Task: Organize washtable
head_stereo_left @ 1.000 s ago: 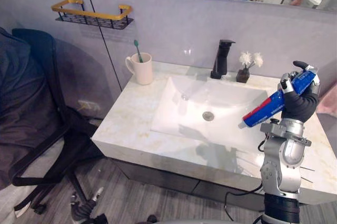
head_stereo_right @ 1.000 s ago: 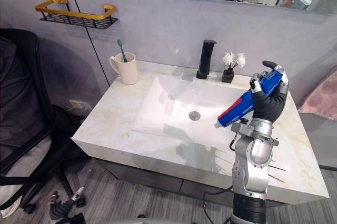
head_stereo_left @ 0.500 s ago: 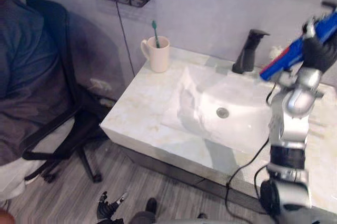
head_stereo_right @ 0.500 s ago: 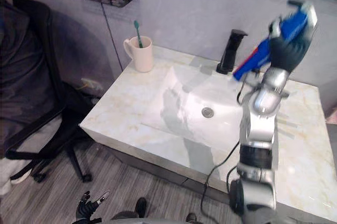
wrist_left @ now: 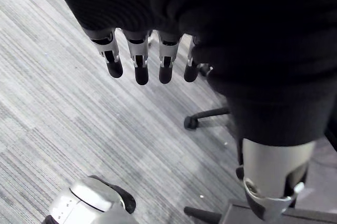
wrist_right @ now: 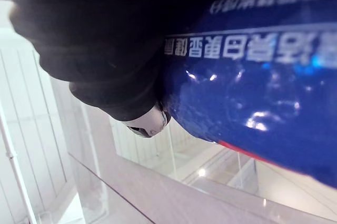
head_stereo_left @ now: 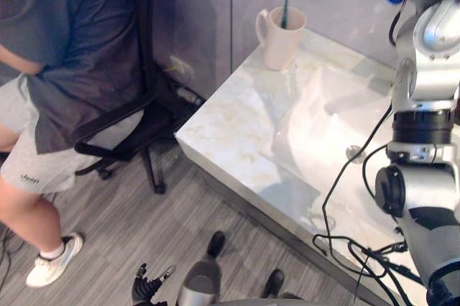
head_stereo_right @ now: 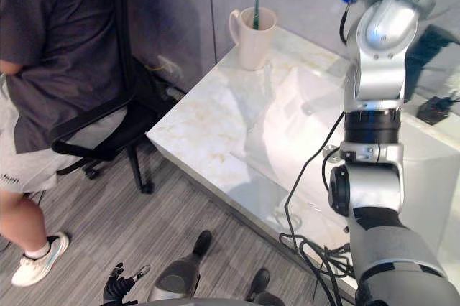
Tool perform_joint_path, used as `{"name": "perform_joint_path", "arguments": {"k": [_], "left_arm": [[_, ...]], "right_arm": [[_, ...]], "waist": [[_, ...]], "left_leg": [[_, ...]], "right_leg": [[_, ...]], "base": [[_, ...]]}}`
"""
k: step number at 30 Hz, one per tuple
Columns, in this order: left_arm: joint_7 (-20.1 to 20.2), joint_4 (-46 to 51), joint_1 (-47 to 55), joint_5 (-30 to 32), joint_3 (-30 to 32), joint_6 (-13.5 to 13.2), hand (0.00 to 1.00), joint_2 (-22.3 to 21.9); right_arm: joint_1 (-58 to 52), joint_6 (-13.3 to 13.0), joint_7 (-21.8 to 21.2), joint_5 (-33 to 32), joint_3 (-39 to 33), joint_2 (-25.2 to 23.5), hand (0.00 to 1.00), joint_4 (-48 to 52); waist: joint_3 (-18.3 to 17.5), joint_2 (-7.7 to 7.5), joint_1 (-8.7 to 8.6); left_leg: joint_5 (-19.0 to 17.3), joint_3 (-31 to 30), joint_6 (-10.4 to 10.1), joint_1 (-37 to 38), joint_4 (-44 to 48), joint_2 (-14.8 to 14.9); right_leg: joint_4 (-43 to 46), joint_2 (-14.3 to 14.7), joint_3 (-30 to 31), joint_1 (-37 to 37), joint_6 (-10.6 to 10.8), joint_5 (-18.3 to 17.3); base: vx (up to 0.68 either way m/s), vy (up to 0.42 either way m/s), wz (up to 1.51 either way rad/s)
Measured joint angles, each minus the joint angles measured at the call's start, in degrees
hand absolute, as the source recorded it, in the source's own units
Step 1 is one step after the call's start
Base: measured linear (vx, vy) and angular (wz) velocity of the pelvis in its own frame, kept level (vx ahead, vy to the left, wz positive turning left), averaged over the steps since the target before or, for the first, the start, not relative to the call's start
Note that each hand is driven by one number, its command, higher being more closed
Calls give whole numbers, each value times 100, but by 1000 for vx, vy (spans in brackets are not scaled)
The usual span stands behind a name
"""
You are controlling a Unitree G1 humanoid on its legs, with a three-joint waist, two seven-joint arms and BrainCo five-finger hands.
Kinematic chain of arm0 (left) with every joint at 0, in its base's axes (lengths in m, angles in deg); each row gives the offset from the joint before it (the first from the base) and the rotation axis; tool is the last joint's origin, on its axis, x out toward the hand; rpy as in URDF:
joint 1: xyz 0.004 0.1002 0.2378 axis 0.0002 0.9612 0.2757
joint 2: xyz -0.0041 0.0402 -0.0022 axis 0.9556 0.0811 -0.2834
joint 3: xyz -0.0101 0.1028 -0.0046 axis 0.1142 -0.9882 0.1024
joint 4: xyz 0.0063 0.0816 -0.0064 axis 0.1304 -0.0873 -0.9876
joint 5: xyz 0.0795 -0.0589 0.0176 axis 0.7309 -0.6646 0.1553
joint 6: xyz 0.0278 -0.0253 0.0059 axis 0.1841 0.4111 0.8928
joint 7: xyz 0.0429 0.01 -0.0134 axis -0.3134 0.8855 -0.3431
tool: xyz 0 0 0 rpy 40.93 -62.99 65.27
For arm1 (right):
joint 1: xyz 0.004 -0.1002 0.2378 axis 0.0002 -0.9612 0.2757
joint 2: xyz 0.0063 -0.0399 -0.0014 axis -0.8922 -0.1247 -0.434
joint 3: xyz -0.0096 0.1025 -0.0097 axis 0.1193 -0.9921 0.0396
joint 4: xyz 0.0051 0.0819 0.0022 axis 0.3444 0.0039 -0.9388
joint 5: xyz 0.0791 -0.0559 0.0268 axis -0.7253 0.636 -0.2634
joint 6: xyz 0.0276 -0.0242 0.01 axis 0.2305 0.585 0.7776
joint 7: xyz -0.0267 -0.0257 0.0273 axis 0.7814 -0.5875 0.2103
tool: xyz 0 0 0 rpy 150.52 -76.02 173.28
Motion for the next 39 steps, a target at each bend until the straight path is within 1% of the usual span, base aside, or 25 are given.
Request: {"name": "perform_joint_path", "arguments": {"k": [3, 7, 11, 15, 18, 26, 29, 32, 39], "left_arm": [[0, -5, -2, -2, -101, -13, 0, 29], [-3, -29, -5, -26, -194, -16, 0, 48], [-2, -156, -202, -43, -313, -77, 0, 46], [-4, -157, -307, -174, -346, -130, 0, 48], [-5, -167, -329, -196, -497, -133, 0, 49], [-7, -168, -344, -196, -567, -136, 0, 62], [-11, -168, -367, -196, -690, -136, 0, 128], [-13, -163, -386, -202, -717, -139, 0, 143], [-28, -159, -387, -208, -772, -141, 0, 151]], "right_arm": [[240, 70, 2, 32, 237, 13, 100, -372], [486, 179, -14, 38, 606, 12, 100, -722], [631, 182, -14, 43, 619, 61, 100, -738], [678, 213, -6, 91, 768, 254, 100, -820], [732, 293, 8, 202, 775, 260, 100, -969], [912, 302, 126, 272, 856, 315, 100, -1007], [940, 314, 124, 273, 872, 337, 100, -1164], [940, 397, 120, 272, 888, 338, 100, -1203], [939, 411, 105, 273, 1049, 337, 100, -1374]], "waist": [[112, 5, 111], [140, 12, 109], [327, 85, 220], [416, 110, 223], [432, 110, 238], [443, 118, 241], [451, 118, 240], [486, 126, 231], [515, 158, 228]], "left_leg": [[28, -93, -16, -88, 0, -5], [56, -198, -31, -184, 0, -15], [75, -258, -59, -237, 1, -8], [118, -384, -88, -390, -1, 1], [119, -403, -89, -413, -1, -12], [125, -408, -95, -464, -1, -6], [125, -399, -94, -463, -1, -1], [126, -385, -94, -462, 0, 5], [126, -379, -95, -460, 0, 7]], "right_leg": [[-4, -7, -94, -41, 0, 0], [-44, 2, -216, -65, 0, 0], [-75, 33, -262, -73, -2, 1], [-88, 71, -393, -159, -2, 0], [-98, 66, -415, -164, -3, -1], [-87, 69, -409, -227, -14, -8], [-82, 69, -400, -232, -14, -8], [-79, 71, -388, -240, -14, -8], [-78, 70, -385, -243, -14, -8]], "base": [[-4, 9, 14], [-2, 7, 15], [-17, 7, 6], [-4, -3, 14], [19, 13, 6], [-6, 8, -1], [-13, 24, -2], [0, 0, 0], [-1, 9, 0]]}}
